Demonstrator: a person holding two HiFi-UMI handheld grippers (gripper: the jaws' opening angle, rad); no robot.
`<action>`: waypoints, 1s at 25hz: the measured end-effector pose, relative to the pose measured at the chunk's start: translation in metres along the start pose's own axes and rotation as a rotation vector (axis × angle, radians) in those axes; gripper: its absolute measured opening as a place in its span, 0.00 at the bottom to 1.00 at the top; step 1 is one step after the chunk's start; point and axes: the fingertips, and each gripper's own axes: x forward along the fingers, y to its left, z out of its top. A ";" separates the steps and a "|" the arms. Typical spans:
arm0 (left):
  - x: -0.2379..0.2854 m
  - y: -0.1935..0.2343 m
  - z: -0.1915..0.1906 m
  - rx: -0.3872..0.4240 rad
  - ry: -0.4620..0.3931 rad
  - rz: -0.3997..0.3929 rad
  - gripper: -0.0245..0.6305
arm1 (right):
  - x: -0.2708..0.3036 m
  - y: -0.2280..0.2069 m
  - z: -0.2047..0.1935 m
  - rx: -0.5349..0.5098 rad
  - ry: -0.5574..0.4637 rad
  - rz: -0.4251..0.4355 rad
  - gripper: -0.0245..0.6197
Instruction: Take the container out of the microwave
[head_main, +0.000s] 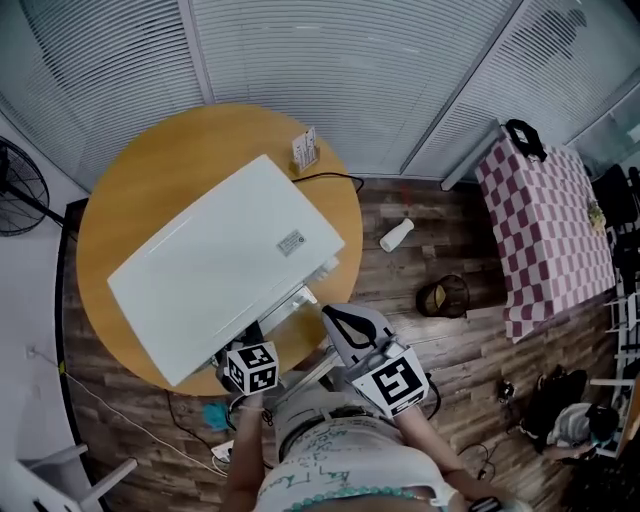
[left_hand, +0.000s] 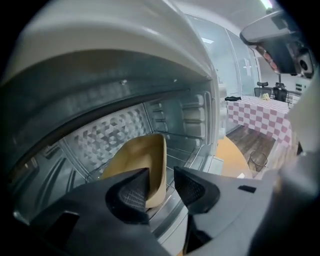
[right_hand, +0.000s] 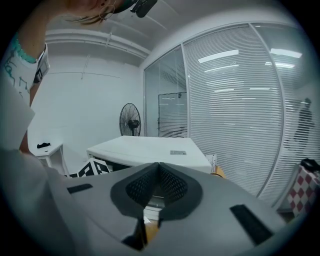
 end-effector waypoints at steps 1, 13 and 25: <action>0.002 0.001 0.000 0.009 0.003 0.003 0.26 | 0.000 -0.001 0.000 0.002 0.000 -0.002 0.03; 0.000 -0.001 0.004 -0.001 0.017 0.021 0.13 | -0.002 -0.003 -0.004 0.008 -0.008 0.020 0.03; -0.006 -0.010 0.003 0.008 0.041 0.017 0.09 | -0.013 -0.005 -0.012 0.014 0.008 0.043 0.03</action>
